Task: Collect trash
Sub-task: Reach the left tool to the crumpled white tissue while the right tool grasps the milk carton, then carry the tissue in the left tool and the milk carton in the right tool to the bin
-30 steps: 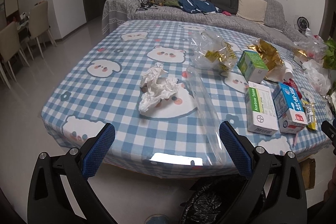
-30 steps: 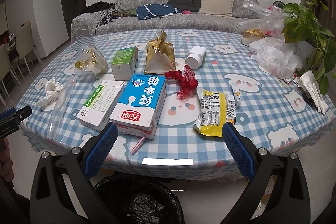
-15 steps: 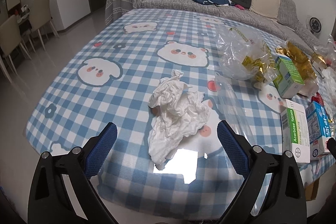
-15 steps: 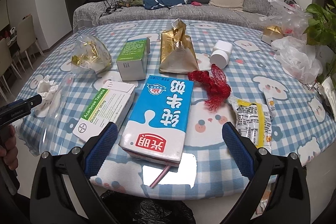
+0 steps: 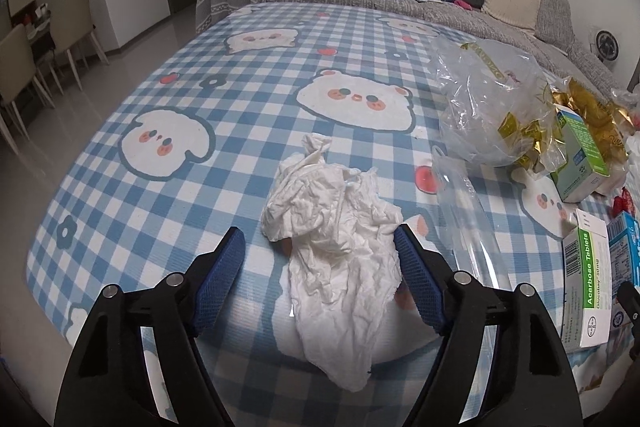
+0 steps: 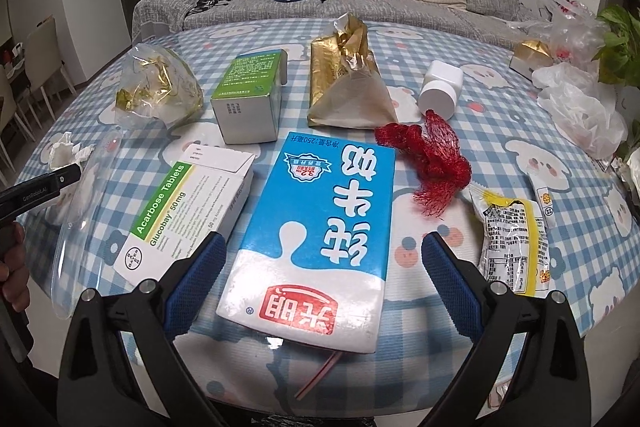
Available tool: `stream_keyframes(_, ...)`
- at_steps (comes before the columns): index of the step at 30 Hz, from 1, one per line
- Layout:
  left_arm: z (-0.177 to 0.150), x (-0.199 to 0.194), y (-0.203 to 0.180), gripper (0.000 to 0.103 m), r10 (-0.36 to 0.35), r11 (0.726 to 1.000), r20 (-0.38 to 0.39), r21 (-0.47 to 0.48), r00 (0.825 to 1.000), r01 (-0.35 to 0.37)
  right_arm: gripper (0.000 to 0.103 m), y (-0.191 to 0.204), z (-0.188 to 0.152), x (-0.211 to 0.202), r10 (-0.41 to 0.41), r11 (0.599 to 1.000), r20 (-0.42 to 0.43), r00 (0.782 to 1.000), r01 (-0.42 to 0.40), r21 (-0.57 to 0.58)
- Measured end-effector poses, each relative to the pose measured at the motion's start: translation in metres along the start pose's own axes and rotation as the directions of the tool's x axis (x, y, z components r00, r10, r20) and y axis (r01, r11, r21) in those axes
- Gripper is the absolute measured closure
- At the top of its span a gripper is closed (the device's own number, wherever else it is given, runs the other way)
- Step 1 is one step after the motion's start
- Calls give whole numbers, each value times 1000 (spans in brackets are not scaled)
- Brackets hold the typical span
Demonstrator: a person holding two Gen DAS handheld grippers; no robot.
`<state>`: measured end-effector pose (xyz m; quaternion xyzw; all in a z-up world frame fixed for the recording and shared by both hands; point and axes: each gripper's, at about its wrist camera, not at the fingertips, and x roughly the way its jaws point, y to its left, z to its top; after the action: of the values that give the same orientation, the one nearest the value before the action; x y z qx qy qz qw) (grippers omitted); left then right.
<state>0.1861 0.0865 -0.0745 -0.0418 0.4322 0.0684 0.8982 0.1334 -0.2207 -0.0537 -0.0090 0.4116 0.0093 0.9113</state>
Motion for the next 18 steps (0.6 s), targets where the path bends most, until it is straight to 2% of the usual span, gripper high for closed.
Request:
stream_keyframes(2, 1, 1, -3, 38, 12, 1000, 2, 12, 1000, -12, 15, 0, 0, 2, -2, 1000, -7, 1000, 2, 3)
stream_keyframes(4, 1, 1, -8, 49, 28, 999, 5, 29, 1000, -28, 20, 0, 0, 4, 1, 1000, -18, 1000, -1, 5)
stream_keyframes(8, 2, 0, -13, 65, 31, 999, -3, 38, 999, -31, 37, 0, -1, 9, 16, 1000, -49, 999, -16, 10)
stream_keyframes(10, 2, -2, -16, 87, 34, 999, -4, 43, 999, -33, 40, 0, 0, 9, 2, 1000, -50, 999, -2, 2)
stream_keyframes(13, 0, -5, -16, 95, 10, 1000, -7, 23, 1000, -10, 41, -3, 3, 9, 6, 1000, -57, 998, -6, 2)
stream_keyframes(18, -7, -11, -18, 96, -2, 1000, -17, 17, 1000, 3, 42, -8, 8, -1, -23, 999, -35, 999, 22, -23)
